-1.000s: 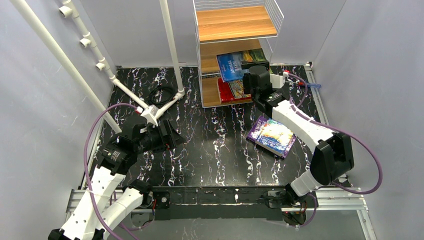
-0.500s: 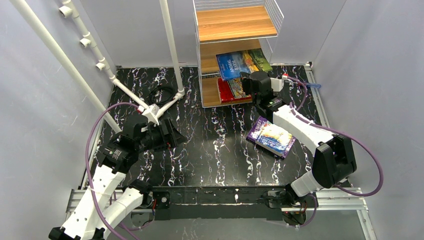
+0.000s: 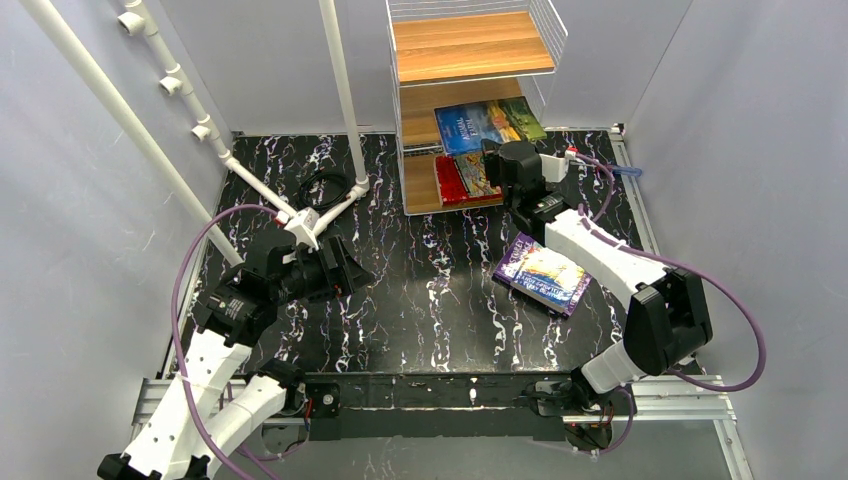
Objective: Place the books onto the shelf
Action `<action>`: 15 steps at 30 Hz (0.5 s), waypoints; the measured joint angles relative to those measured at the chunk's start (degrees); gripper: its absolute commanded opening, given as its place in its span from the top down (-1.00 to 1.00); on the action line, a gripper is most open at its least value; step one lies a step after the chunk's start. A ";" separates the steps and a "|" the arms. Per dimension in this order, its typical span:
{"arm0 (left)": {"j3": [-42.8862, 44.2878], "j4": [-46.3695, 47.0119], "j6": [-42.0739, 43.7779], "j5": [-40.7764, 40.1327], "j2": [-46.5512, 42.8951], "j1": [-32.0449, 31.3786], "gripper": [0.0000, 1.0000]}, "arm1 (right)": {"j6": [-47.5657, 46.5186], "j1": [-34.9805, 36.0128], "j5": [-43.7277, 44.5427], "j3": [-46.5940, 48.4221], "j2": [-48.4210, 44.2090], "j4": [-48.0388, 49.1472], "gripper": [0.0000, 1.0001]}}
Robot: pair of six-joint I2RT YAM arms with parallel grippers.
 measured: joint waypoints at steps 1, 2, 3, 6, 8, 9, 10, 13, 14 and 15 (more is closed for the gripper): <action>0.00 0.00 0.00 -0.02 0.07 0.00 -0.54 | 0.26 0.09 0.28 0.15 0.22 0.09 0.97; 0.00 0.00 0.00 -0.02 0.13 0.00 -0.54 | 0.63 0.17 0.59 0.28 0.57 0.44 0.97; 0.00 0.00 0.00 -0.02 0.20 0.00 -0.54 | 1.01 0.26 0.92 0.48 1.01 0.83 0.97; 0.00 -0.07 0.00 -0.04 0.31 0.00 -0.54 | 1.51 0.31 1.70 2.21 3.23 1.18 0.97; 0.00 -0.09 0.02 -0.07 0.28 0.00 -0.54 | 1.86 0.28 2.16 3.32 4.63 1.40 0.97; 0.00 -0.11 0.04 -0.09 0.28 0.00 -0.54 | 1.99 0.28 2.40 3.61 5.03 1.55 0.97; 0.00 -0.15 0.04 -0.11 0.28 0.00 -0.54 | 2.25 0.28 2.64 3.96 5.49 1.60 0.97; 0.00 -0.52 0.04 -0.26 0.24 0.00 -0.54 | 2.78 0.31 3.37 5.42 6.91 1.60 0.75; 0.00 -0.57 0.04 -0.28 0.22 0.00 -0.54 | 2.84 0.31 3.56 6.01 7.41 1.55 0.52; 0.00 -0.59 0.04 -0.31 0.20 0.00 -0.54 | 2.89 0.31 3.69 6.54 7.76 1.55 0.21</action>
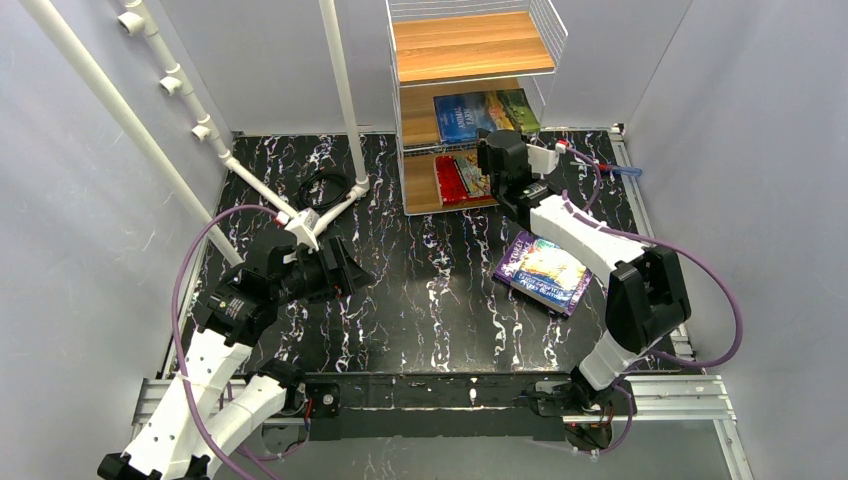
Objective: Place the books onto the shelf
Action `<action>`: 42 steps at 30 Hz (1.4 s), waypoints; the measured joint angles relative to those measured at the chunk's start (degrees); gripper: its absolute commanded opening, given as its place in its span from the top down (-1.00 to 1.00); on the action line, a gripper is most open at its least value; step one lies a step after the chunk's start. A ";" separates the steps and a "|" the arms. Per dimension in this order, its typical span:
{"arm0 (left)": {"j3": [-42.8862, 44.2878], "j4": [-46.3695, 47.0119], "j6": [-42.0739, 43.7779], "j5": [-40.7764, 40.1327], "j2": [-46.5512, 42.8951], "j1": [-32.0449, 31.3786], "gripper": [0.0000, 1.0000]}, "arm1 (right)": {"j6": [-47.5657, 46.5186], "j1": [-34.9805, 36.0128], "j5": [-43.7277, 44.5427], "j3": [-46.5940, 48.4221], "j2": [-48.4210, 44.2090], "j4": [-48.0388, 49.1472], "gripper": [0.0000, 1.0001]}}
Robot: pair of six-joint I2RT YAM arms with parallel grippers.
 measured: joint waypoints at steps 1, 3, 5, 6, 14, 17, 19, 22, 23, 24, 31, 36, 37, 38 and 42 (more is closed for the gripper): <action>0.00 -0.09 0.02 -0.02 0.00 0.00 -0.54 | 0.07 0.00 0.13 0.44 0.31 0.02 0.05; 0.00 -0.37 0.04 -0.07 -0.02 0.00 -0.54 | 0.24 -0.07 0.46 0.83 0.39 0.04 -0.17; 0.00 -0.55 0.11 -0.13 -0.02 0.00 -0.54 | 0.07 -0.20 0.48 0.90 0.39 0.22 -0.41; 0.00 -0.57 0.11 -0.15 -0.02 0.00 -0.54 | 0.09 -0.24 0.44 0.90 0.39 0.24 -0.52; 0.00 -0.57 0.13 -0.15 -0.02 0.00 -0.54 | -0.13 -0.35 -0.20 0.02 -1.66 0.50 -0.97; 0.00 -0.50 0.13 -0.13 -0.02 0.00 -0.54 | -0.46 -0.37 -1.18 -0.76 -3.26 0.35 -0.97; 0.00 -0.37 0.11 -0.13 -0.02 0.00 -0.54 | -1.20 -0.48 -2.36 -1.95 -4.79 0.26 -0.97; -0.02 -0.26 -0.02 -0.09 -0.02 0.00 -0.54 | -2.78 -0.74 -4.24 -4.31 -7.48 -0.15 -0.97; -0.11 -0.15 -0.04 -0.07 -0.04 0.00 -0.54 | -3.48 -0.85 -4.81 -5.16 -8.46 -0.33 -0.97; -0.50 0.35 -0.09 0.02 -0.17 0.00 -0.54 | -4.63 -1.07 -5.88 -6.45 -9.84 -0.44 -0.97; -1.84 0.98 -0.09 0.33 -0.24 0.00 -0.54 | -14.51 -2.36 -10.19 -19.58 -19.96 6.78 -0.84; -1.84 1.36 -0.07 0.57 0.13 0.00 -0.54 | -17.33 -4.31 -13.97 -27.65 -20.85 17.03 -0.75; -1.84 1.44 -0.07 0.68 0.33 0.00 -0.55 | -17.38 -4.85 -15.04 -27.63 -19.89 18.73 -0.73; -1.84 1.44 -0.07 0.70 0.44 0.00 -0.54 | -17.38 -5.33 -16.24 -27.61 -18.80 20.76 -0.71; -1.84 1.44 -0.07 0.68 0.48 0.00 -0.54 | -17.03 -6.54 -19.78 -27.61 -14.60 27.28 -0.60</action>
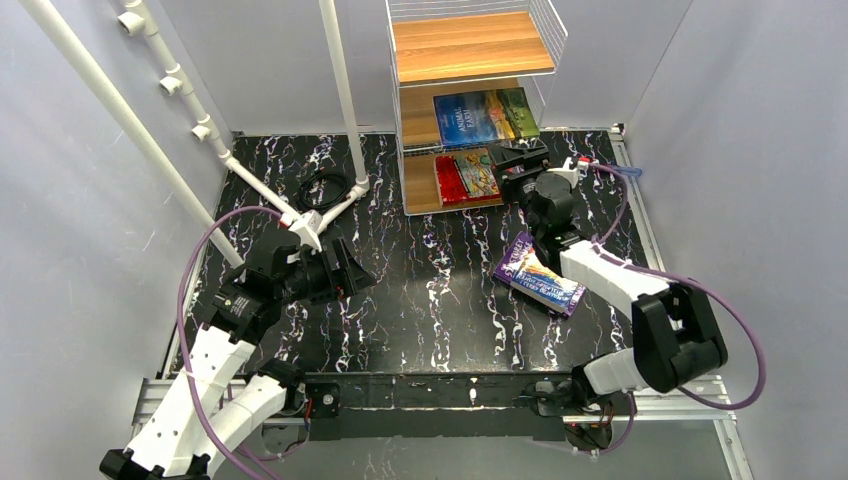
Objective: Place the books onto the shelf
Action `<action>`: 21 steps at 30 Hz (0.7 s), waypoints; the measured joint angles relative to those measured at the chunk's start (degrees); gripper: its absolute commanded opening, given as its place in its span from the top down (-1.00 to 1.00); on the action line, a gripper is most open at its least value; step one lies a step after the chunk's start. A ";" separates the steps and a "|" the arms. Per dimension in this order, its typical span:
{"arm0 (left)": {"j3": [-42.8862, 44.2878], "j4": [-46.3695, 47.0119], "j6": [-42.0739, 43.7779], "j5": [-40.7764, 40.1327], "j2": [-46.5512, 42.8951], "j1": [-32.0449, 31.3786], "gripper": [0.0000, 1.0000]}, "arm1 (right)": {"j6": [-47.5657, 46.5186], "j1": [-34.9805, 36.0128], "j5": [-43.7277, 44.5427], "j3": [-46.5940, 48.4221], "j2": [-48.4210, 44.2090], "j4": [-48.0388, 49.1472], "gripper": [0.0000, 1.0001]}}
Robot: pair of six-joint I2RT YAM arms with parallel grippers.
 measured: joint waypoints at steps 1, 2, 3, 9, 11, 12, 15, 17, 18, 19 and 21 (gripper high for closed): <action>0.00 -0.02 0.00 0.00 0.00 0.00 -0.54 | 0.24 -0.09 -0.70 0.00 0.98 1.42 -0.56; 0.00 -0.02 0.02 0.00 0.00 0.00 -0.54 | 0.59 -0.11 -1.36 0.00 2.12 2.84 -0.52; 0.00 -0.02 0.02 -0.02 0.00 0.00 -0.54 | 0.76 -0.13 -1.79 0.00 2.80 3.61 -0.49; 0.02 -0.15 0.24 -0.04 0.04 0.00 -0.54 | 2.36 -0.15 -3.45 0.87 6.78 8.57 -0.41; 0.04 -0.42 0.37 -0.09 0.20 0.00 -0.54 | 2.84 -0.17 -3.54 1.57 7.67 9.55 -0.36; 0.11 -0.52 0.44 -0.11 0.33 0.00 -0.54 | 3.04 -0.17 -3.56 2.08 8.13 10.10 -0.33; 0.28 -0.55 0.50 -0.24 0.90 0.00 -0.54 | 3.50 -0.17 -3.54 3.30 9.55 11.56 -0.24; 0.44 -0.59 0.52 -0.26 1.14 0.00 -0.54 | 4.07 -0.17 -3.50 3.93 10.54 12.37 -0.17; 0.48 -0.57 0.59 -0.28 1.18 0.00 -0.55 | 4.33 -0.17 -3.41 4.11 10.91 12.70 -0.13; 0.48 -0.59 0.63 -0.35 1.18 0.00 -0.55 | 4.70 -0.17 -3.28 4.35 11.39 12.98 -0.09; 0.48 -0.63 0.68 -0.42 1.18 0.00 -0.54 | 5.25 -0.17 -3.02 4.98 12.57 13.84 0.00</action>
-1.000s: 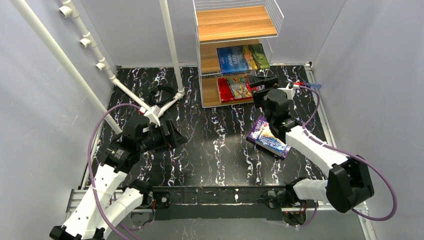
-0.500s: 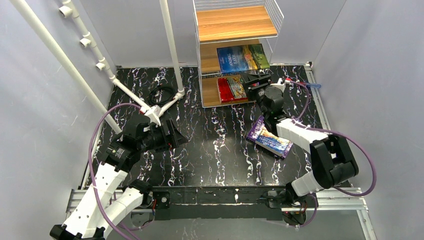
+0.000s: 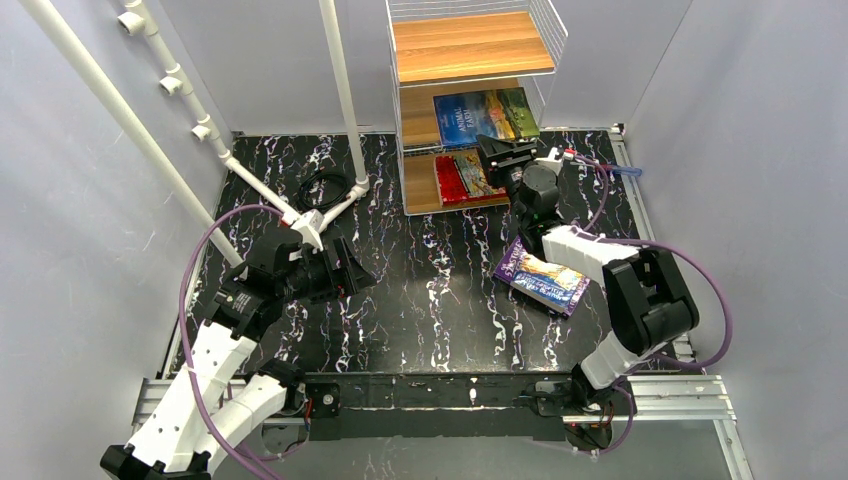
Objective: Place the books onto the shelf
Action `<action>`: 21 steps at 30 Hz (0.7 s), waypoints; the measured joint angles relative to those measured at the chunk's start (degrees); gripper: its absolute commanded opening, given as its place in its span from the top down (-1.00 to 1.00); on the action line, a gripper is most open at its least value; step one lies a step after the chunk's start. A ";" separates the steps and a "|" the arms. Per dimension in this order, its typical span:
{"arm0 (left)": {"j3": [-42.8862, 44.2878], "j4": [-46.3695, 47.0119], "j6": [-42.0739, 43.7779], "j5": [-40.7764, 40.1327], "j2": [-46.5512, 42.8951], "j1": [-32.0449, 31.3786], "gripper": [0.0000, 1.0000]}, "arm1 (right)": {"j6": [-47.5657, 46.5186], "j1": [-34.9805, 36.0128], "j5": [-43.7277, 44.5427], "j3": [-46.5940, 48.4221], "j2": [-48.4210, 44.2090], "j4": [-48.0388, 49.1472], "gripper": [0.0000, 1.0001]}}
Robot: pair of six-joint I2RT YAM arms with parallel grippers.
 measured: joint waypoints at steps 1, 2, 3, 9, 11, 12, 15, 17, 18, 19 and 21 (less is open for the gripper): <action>0.00 -0.04 0.00 0.00 0.00 0.00 -0.54 | 0.26 0.00 0.17 0.24 0.48 0.26 0.04; 0.02 -0.09 0.00 0.00 0.00 0.00 -0.54 | 0.68 0.00 0.44 0.52 1.09 0.72 0.09; 0.07 -0.17 0.00 -0.02 0.00 0.00 -0.54 | 0.98 0.00 0.63 0.72 1.66 1.01 0.14; 0.61 -0.52 0.26 -0.28 0.00 0.00 -0.54 | 2.67 0.00 1.90 0.92 3.08 2.16 0.44; 0.85 -0.55 0.39 -0.33 0.00 0.00 -0.54 | 3.04 0.00 2.19 0.94 3.13 2.89 0.49; 0.94 -0.59 0.39 -0.35 0.00 0.00 -0.54 | 3.28 0.00 2.34 0.94 3.19 3.32 0.52; 0.94 -0.74 0.42 -0.42 0.02 0.00 -0.54 | 3.65 0.00 2.40 0.94 3.72 4.00 0.68; 0.94 -0.74 0.42 -0.44 0.02 0.00 -0.54 | 3.93 0.02 2.38 0.94 3.91 4.28 0.75; 0.94 -0.76 0.42 -0.44 0.00 0.00 -0.55 | 3.98 0.00 2.36 0.94 4.00 4.42 0.78; 0.94 -0.76 0.44 -0.44 0.00 0.00 -0.54 | 4.02 0.00 2.34 0.94 4.07 4.46 0.81; 0.94 -0.76 0.46 -0.44 0.02 0.00 -0.54 | 3.93 0.00 2.29 0.98 4.13 4.59 0.86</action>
